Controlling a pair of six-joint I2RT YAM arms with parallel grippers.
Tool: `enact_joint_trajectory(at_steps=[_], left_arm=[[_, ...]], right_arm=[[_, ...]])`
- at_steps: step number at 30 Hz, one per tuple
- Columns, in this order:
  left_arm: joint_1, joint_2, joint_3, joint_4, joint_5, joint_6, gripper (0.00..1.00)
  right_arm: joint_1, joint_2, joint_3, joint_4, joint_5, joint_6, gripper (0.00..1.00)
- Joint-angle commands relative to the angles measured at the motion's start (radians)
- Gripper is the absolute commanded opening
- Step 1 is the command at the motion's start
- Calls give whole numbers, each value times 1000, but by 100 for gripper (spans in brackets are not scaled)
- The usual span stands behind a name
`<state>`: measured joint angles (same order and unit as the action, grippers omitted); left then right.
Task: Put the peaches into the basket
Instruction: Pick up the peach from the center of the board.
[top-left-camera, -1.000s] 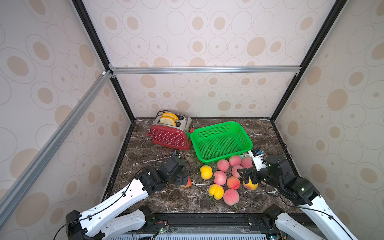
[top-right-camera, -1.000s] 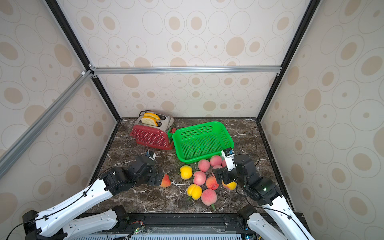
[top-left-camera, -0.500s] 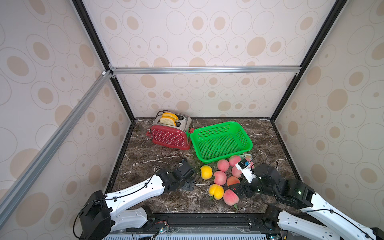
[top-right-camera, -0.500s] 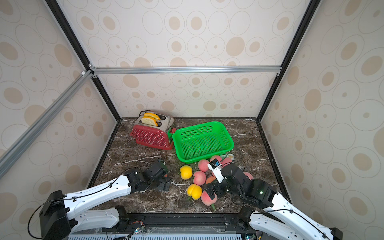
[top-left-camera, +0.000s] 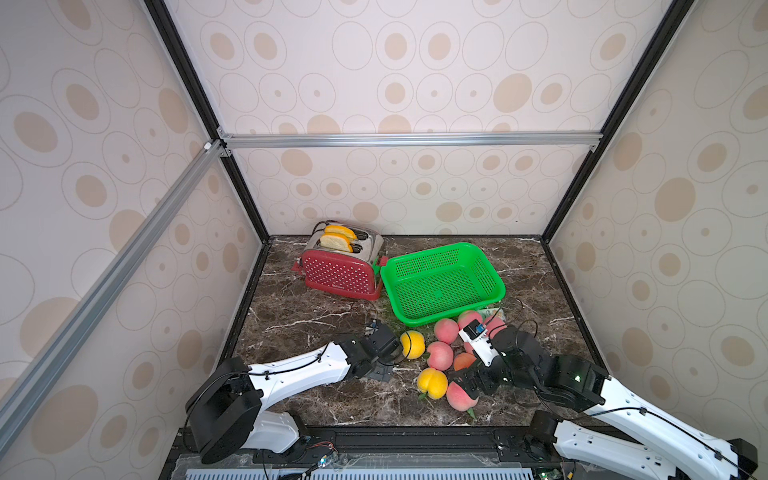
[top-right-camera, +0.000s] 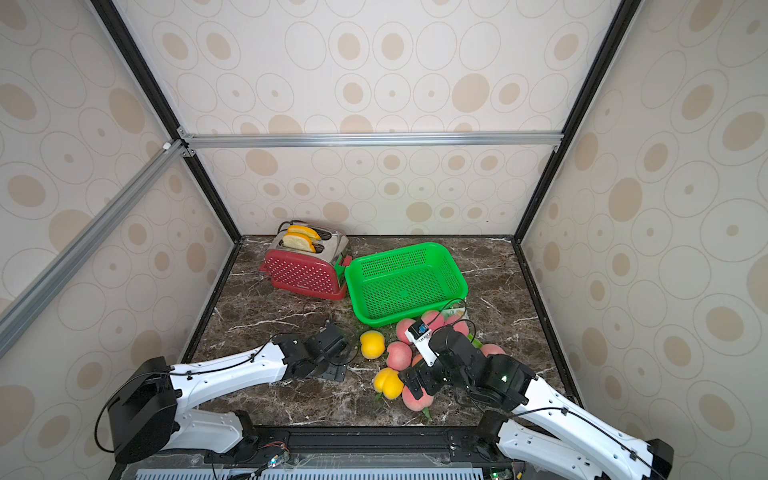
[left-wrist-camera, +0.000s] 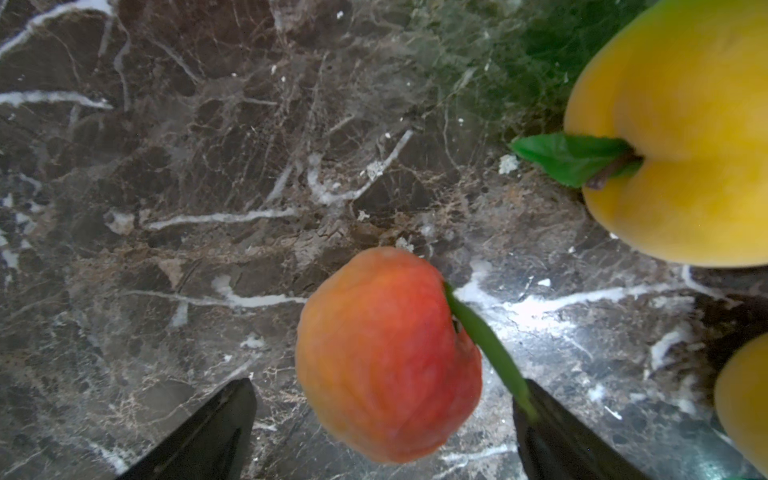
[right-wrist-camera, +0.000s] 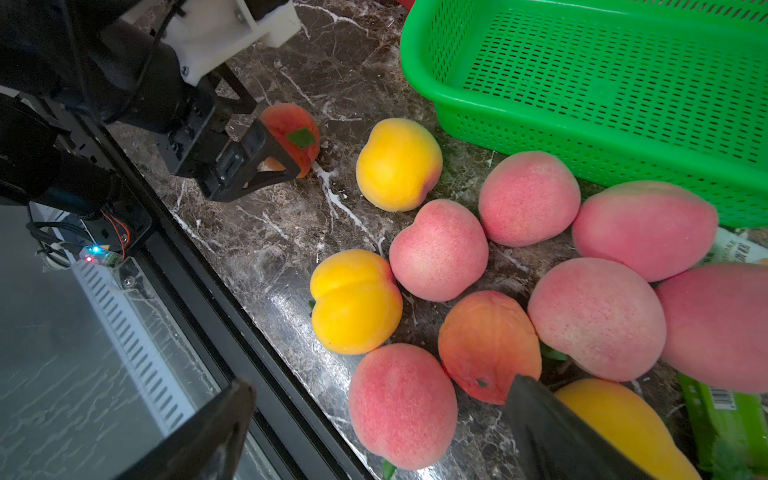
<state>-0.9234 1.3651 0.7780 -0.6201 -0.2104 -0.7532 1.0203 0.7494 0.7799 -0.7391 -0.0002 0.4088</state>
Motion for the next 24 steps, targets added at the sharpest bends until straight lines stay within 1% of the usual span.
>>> enact_joint_trajectory(at_steps=[1,7,13,17,24], left_arm=[[-8,21,20,31,-25,-3,96],[-8,43,5,57,-16,0,90],[-7,64,2,63,-19,-3,79],[-8,57,-7,63,-27,-8,69],[-8,35,-17,55,-24,-16,62]], right_arm=[[6,-37,-13,56,-26,-41,100],[7,-31,-7,35,-23,-61,100],[8,-14,-11,49,-19,-50,100],[7,-29,-3,49,-4,-51,100],[7,-64,5,22,39,-56,100]])
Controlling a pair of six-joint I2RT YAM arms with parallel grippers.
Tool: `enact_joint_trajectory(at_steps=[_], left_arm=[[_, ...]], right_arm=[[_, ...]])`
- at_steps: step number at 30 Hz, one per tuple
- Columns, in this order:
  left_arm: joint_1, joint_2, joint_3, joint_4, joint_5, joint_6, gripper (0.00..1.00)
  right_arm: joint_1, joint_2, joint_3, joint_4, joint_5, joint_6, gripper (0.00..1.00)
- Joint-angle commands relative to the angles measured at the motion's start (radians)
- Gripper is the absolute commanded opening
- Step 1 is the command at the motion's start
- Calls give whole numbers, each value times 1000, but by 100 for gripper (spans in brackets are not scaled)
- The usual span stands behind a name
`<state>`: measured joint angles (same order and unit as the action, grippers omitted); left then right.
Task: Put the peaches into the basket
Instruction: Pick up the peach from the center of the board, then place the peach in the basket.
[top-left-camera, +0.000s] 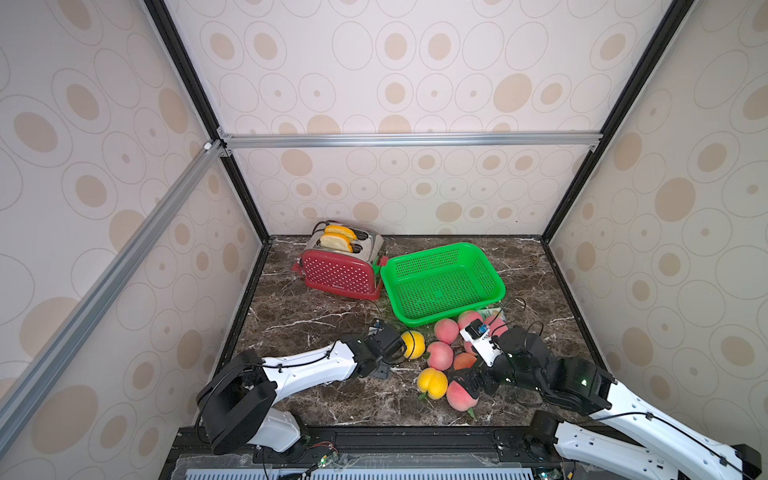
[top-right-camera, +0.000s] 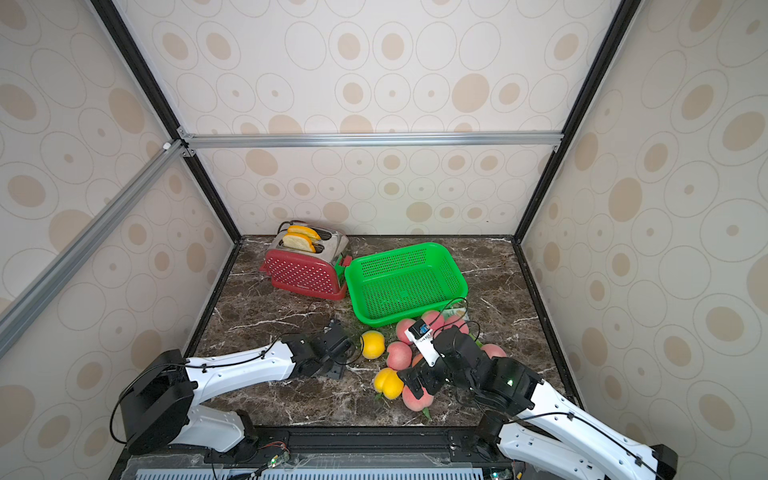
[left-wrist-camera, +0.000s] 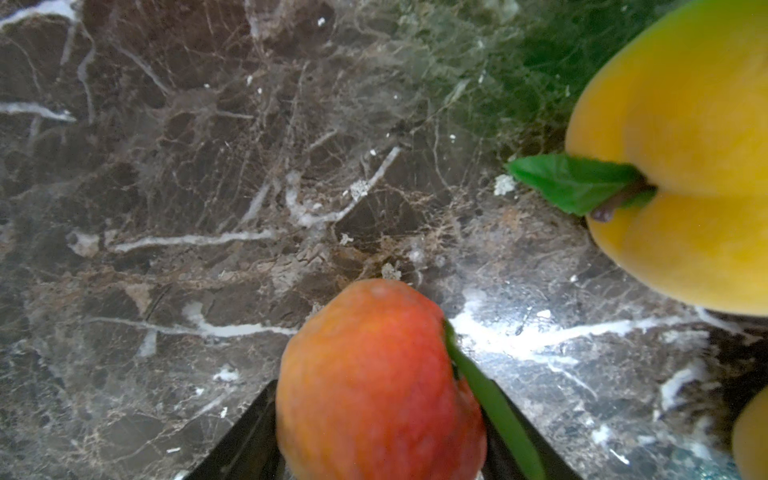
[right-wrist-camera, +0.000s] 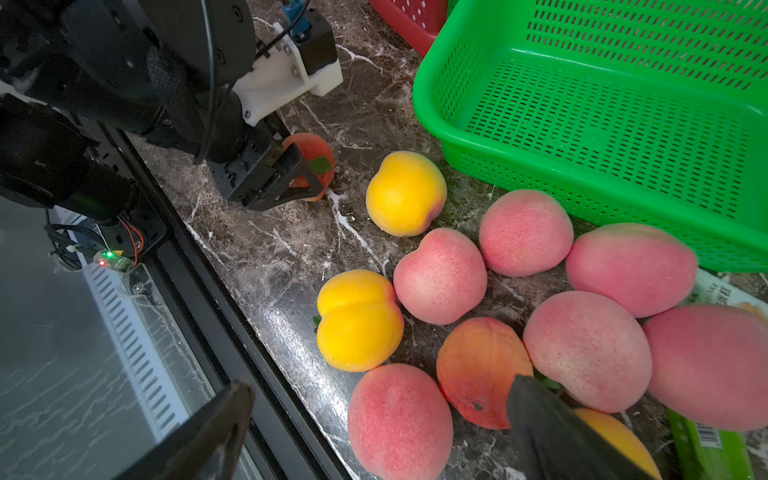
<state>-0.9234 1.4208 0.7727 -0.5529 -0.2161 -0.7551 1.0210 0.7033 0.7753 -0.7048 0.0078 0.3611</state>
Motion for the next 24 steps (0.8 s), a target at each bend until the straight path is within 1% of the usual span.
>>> enact_joint_trajectory(at_steps=[1,4,7,9,12,16,21,24], left_arm=[[-8,-30,-11,-16,-17,-15,62],[-10,-81,7,-48,-8,-10,61],[-10,-148,61,-121,-9,3,62],[-10,-181,126,-170,-14,23,62],[-10,-184,256,-233,-24,68,62],[-9,-120,441,-277,-33,139,64],[1,30,654,-267,5,241,65],[24,147,791,-268,40,287,65]], right_arm=[[6,-20,10,-15,35,-8,100],[5,-26,10,-25,52,-1,100],[6,-34,8,-27,67,5,100],[6,-39,10,-23,72,6,100],[7,-42,14,-25,89,8,100],[5,-42,28,-55,133,23,100],[6,-62,47,-100,174,43,100],[7,-94,45,-113,188,58,100]])
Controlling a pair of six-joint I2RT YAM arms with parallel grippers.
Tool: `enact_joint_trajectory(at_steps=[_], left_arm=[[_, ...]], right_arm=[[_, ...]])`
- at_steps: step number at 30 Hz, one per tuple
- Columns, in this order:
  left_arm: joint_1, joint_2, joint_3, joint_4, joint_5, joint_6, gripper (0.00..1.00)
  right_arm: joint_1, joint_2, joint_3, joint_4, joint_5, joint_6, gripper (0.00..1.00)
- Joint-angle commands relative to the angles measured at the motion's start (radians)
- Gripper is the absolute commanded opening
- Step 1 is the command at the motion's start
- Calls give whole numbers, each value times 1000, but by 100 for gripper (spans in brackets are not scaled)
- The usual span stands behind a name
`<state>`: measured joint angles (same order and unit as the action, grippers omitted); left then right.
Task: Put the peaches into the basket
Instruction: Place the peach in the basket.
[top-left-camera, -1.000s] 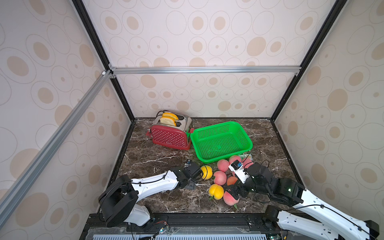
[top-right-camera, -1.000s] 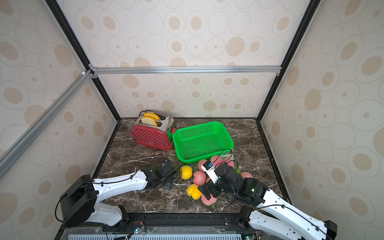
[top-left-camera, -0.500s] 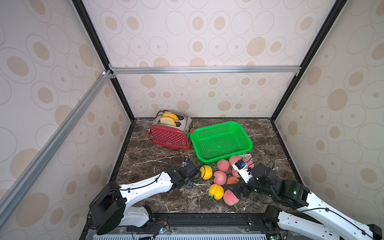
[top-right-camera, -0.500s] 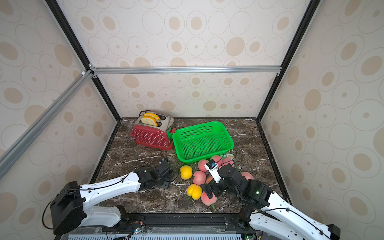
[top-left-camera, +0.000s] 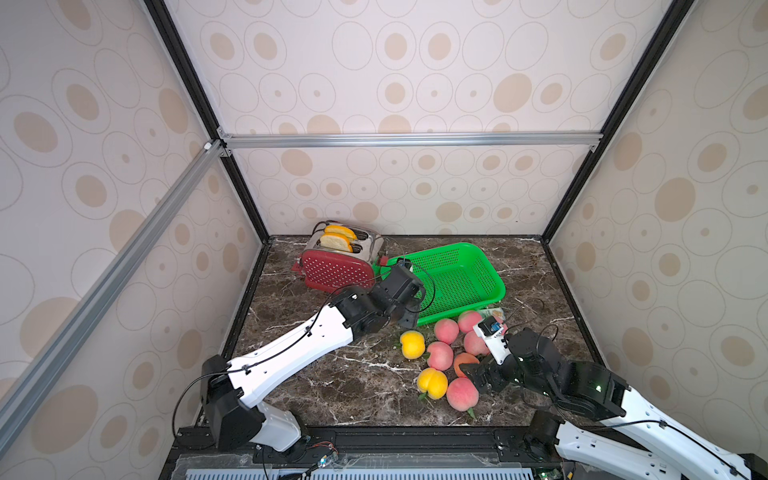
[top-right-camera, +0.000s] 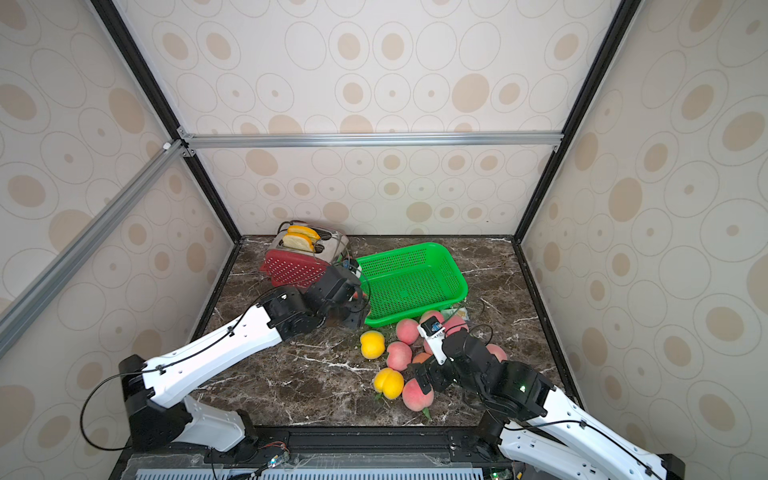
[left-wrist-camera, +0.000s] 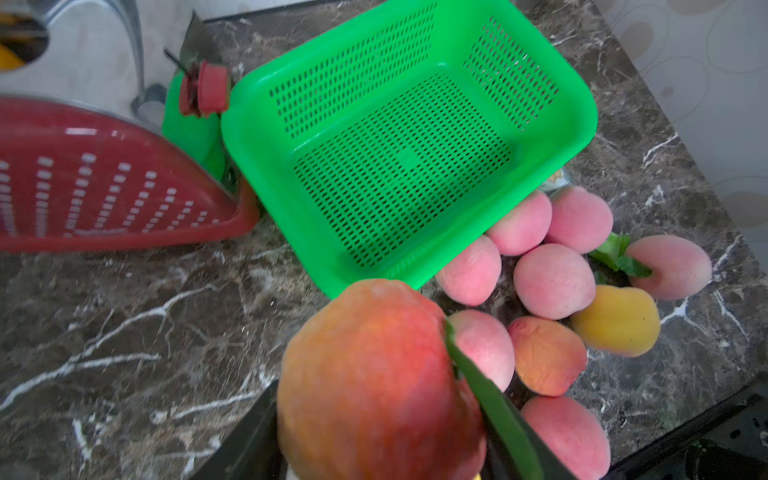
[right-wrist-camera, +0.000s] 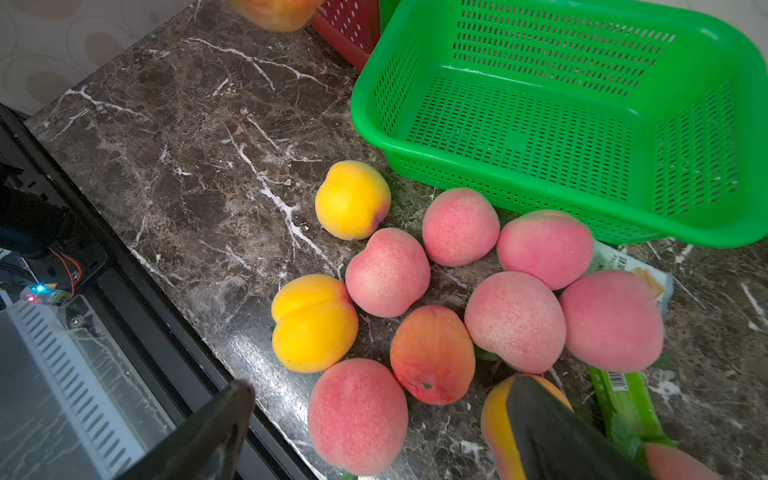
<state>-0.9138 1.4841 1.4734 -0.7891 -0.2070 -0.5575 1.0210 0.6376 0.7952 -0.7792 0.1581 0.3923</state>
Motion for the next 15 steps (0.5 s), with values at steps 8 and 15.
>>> enact_joint_trajectory(at_steps=[8,15], left_arm=[[91,442,417,-53,101,159,67],[108,717,659,-131,53,199,68]], right_arm=[[5,-73,14,-65,80,61,100],[7,-69,13,-60,100,39,100]])
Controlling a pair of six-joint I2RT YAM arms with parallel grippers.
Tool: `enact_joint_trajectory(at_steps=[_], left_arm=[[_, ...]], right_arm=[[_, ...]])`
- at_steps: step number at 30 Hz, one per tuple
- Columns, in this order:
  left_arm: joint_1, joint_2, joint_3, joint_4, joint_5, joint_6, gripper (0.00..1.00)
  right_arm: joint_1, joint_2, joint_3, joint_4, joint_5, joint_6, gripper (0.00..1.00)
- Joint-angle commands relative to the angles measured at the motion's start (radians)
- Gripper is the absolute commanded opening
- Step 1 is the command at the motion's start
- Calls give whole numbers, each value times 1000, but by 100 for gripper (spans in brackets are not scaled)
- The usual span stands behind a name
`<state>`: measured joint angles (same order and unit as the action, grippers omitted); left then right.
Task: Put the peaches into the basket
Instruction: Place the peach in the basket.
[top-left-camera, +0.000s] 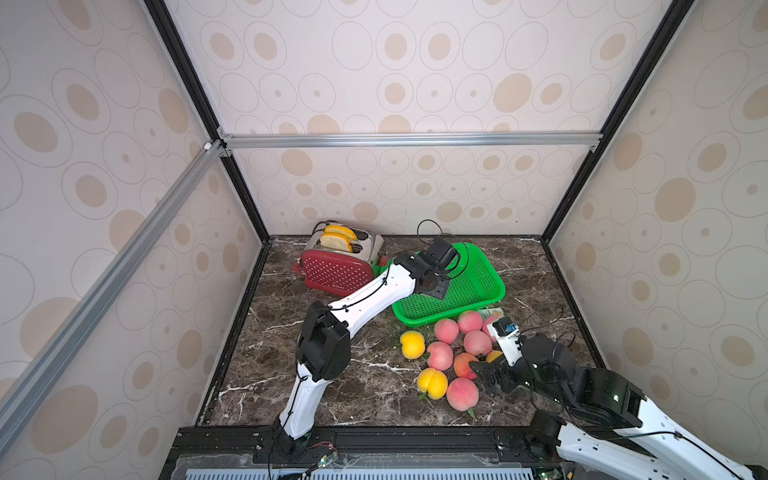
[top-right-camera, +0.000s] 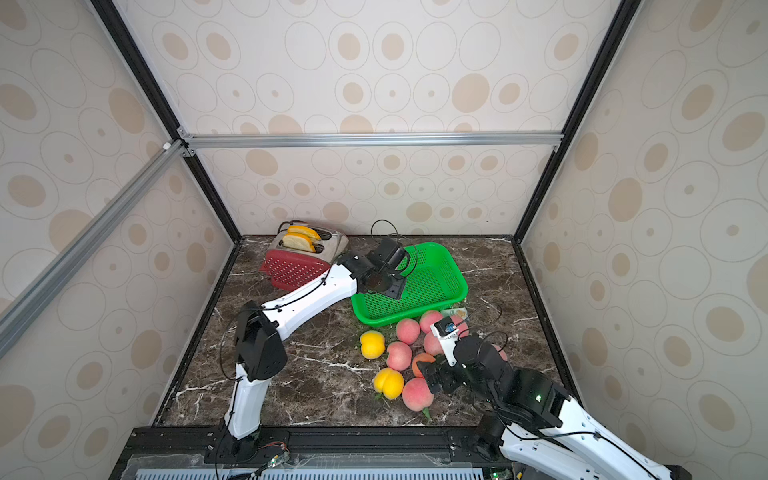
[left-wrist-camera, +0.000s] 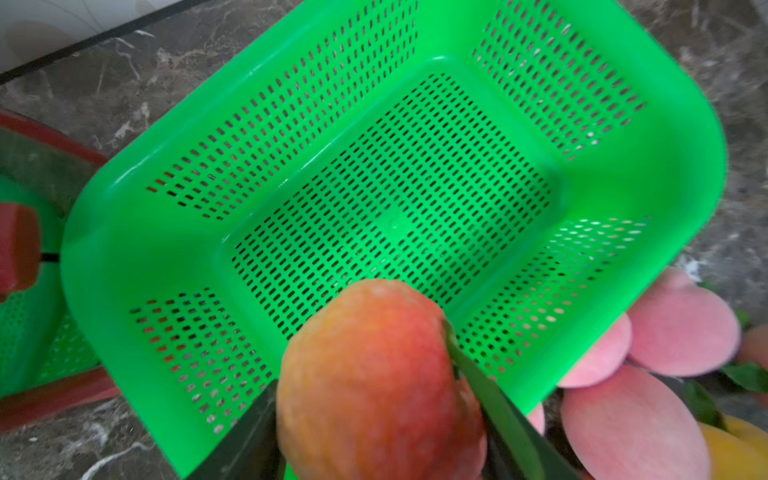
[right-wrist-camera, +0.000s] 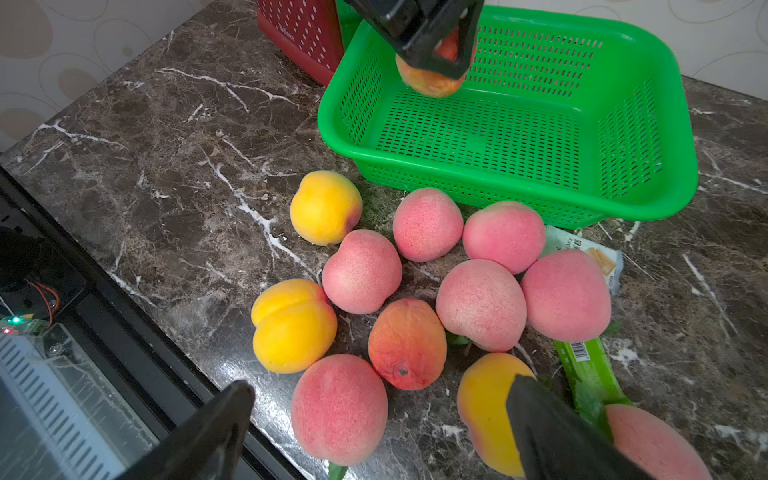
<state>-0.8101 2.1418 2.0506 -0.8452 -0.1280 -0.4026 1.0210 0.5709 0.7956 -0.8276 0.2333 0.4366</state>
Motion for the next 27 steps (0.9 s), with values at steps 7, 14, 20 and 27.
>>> enact_joint_trajectory(at_steps=[7,14,20,27], left_arm=[[11,175,136,-93,-45,41,71],[11,169,47,-53,-50,38,72],[11,191,39,-46,-56,30,74],[11,202,41,-35,-57,25,78]], right_arm=[[5,5,6,2,13,-32,100],[6,15,-7,18,13,-37,100],[6,17,-8,14,16,-32,100],[5,6,-24,27,32,-33,100]])
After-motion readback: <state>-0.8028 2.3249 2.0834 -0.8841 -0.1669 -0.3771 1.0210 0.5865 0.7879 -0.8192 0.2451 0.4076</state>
